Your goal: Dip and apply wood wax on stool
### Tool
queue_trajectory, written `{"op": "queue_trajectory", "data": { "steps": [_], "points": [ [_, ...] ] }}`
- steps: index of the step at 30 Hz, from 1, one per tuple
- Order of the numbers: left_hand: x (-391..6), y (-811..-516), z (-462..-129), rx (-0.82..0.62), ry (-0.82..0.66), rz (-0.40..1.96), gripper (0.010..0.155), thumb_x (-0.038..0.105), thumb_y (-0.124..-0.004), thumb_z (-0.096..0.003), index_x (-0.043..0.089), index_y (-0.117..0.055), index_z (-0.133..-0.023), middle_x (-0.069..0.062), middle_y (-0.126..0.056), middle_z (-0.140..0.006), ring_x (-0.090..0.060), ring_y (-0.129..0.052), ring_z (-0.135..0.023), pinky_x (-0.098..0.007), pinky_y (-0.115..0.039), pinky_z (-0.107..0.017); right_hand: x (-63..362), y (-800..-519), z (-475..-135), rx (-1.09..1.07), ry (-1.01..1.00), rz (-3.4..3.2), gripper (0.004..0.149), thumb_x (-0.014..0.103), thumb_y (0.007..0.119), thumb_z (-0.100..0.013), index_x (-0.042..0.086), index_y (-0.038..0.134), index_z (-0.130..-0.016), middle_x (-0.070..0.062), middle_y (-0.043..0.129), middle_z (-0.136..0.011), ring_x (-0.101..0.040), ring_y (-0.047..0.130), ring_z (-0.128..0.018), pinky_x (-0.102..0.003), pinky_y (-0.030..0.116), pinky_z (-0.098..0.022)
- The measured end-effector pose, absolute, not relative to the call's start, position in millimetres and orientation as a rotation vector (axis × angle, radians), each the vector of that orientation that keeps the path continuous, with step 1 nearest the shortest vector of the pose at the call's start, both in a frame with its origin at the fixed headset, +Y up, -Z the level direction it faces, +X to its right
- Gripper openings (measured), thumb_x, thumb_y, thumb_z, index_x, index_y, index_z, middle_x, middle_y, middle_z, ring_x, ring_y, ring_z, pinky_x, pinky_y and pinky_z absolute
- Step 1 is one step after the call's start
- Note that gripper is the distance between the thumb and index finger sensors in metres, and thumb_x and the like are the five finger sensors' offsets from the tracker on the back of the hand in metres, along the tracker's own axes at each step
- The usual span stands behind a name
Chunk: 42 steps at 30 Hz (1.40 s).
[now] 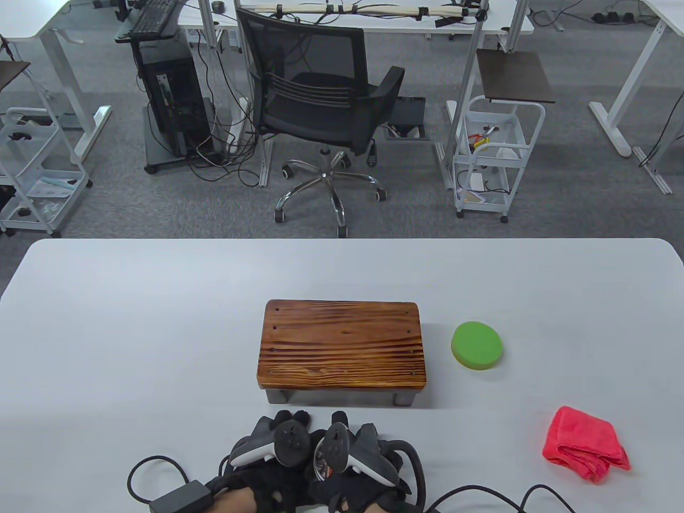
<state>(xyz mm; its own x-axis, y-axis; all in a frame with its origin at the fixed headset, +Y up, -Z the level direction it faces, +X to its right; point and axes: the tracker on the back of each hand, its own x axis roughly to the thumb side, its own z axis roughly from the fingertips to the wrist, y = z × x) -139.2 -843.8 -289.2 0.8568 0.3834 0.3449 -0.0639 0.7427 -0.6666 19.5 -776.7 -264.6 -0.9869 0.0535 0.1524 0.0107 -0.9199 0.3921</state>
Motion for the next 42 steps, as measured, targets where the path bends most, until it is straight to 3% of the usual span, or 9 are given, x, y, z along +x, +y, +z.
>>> {"op": "queue_trajectory", "data": {
  "steps": [6, 15, 42],
  "points": [
    [-139.2, -843.6, -289.1, -0.694, -0.486, 0.258, 0.097, 0.074, -0.073, -0.0509, 0.041, -0.002, -0.108, -0.013, 0.027, -0.111, -0.047, 0.027, -0.095, -0.074, 0.006, -0.059, 15.1, -775.7, -263.0, 0.290, 0.561, 3.066, 0.096, 0.077, 0.082, -0.045, 0.023, 0.031, -0.106, -0.017, 0.052, -0.101, -0.050, 0.082, -0.075, -0.057, 0.081, -0.054],
    [-139.7, -843.4, -289.6, -0.694, -0.482, 0.270, 0.096, 0.073, -0.075, -0.0510, 0.042, -0.004, -0.109, -0.012, 0.027, -0.112, -0.047, 0.027, -0.095, -0.074, 0.006, -0.059, 18.6, -779.3, -266.6, 0.345, 0.625, 2.945, 0.090, 0.070, 0.083, -0.048, 0.022, 0.035, -0.105, -0.013, 0.042, -0.106, -0.058, 0.072, -0.081, -0.050, 0.078, -0.055],
    [-140.4, -843.4, -289.8, -0.700, -0.486, 0.275, 0.095, 0.073, -0.074, -0.0522, 0.040, -0.004, -0.109, -0.013, 0.027, -0.111, -0.047, 0.027, -0.095, -0.074, 0.007, -0.059, 23.6, -780.5, -268.5, 0.382, 0.611, 2.915, 0.089, 0.068, 0.084, -0.049, 0.023, 0.032, -0.106, -0.010, 0.041, -0.107, -0.057, 0.067, -0.087, -0.052, 0.076, -0.058]
  ]
}}
